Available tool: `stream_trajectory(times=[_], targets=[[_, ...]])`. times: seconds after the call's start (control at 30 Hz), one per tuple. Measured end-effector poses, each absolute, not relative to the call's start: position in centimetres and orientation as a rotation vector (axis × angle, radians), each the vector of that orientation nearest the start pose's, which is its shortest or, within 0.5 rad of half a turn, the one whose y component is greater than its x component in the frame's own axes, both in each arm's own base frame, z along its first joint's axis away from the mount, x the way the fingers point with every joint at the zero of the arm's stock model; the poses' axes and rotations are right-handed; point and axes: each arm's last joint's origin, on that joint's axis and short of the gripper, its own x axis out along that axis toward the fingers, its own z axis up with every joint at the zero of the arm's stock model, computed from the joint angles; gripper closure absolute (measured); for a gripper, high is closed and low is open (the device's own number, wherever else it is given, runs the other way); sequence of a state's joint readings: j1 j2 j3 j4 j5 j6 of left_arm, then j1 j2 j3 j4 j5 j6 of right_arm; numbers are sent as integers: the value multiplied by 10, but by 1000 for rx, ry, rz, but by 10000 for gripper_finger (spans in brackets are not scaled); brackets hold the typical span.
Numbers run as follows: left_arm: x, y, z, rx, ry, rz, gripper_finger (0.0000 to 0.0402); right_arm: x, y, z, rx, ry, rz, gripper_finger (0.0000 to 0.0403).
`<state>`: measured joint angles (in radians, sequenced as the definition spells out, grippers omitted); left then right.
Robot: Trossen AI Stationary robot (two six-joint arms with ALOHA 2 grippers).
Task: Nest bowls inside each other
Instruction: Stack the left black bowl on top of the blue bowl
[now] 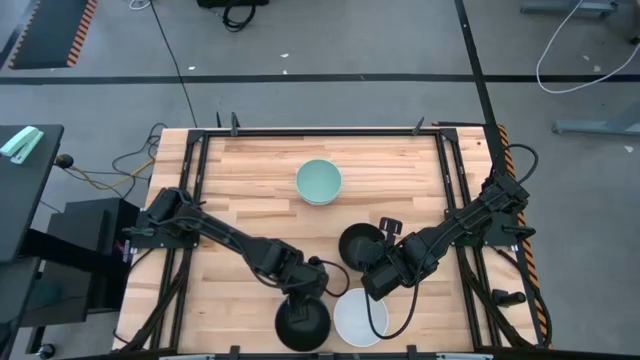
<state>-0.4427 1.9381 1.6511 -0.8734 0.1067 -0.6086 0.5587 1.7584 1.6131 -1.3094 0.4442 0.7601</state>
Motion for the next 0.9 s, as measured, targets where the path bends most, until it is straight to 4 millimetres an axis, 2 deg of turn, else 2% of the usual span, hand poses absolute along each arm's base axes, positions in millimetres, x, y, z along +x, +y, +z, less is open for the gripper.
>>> stream_trajectory(times=[0.43, 0.7, 0.9], targets=[[361, -167, 249, -257, 1287, -3, 318, 287, 165, 293, -40, 1190, -379, 380], [362, -169, 250, -267, 1267, -16, 321, 287, 165, 293, -40, 1190, -379, 380], [364, -180, 246, -305, 1276, -106, 335, 287, 165, 293, -41, 1190, -379, 380]])
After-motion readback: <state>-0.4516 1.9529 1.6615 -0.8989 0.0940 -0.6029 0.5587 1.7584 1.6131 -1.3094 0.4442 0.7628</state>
